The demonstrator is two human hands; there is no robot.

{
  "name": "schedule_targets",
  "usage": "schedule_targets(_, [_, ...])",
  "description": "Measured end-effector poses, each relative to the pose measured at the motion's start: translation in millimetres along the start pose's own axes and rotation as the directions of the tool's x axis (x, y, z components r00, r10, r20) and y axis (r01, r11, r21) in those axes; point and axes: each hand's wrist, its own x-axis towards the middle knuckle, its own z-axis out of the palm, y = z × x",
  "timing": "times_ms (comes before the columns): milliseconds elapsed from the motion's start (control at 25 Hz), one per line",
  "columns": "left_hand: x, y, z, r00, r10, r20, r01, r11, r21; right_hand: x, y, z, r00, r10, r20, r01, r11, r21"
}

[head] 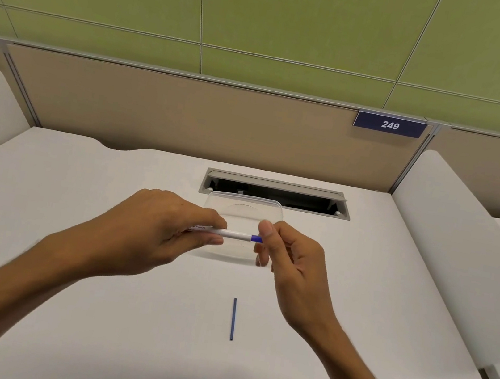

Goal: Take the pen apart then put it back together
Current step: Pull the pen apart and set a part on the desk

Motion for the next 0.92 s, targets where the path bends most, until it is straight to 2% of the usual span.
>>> schedule_targets(120, [0.6,-0.8,0.1,1.000,0.004,-0.009,-0.004,0.999,0.043,1.1,0.5,-2.2,0.998,0.062,0.032,-0.065,0.994,0.087])
schedule_targets(440, [-0.4,-2.4,1.0,0.999,-0.027,-0.027,0.028,0.999,0.035,-1.0,1.5,-12.8,0.999,0.053,0.013,-0.054,0.993,0.101])
schedule_targets(920, [-0.2,3.1,-1.1,0.995,0.052,-0.080,-0.041,0.989,0.141,-0.7,2.5,-7.2,0.999,0.042,-0.027,-0.041,0.999,0.036])
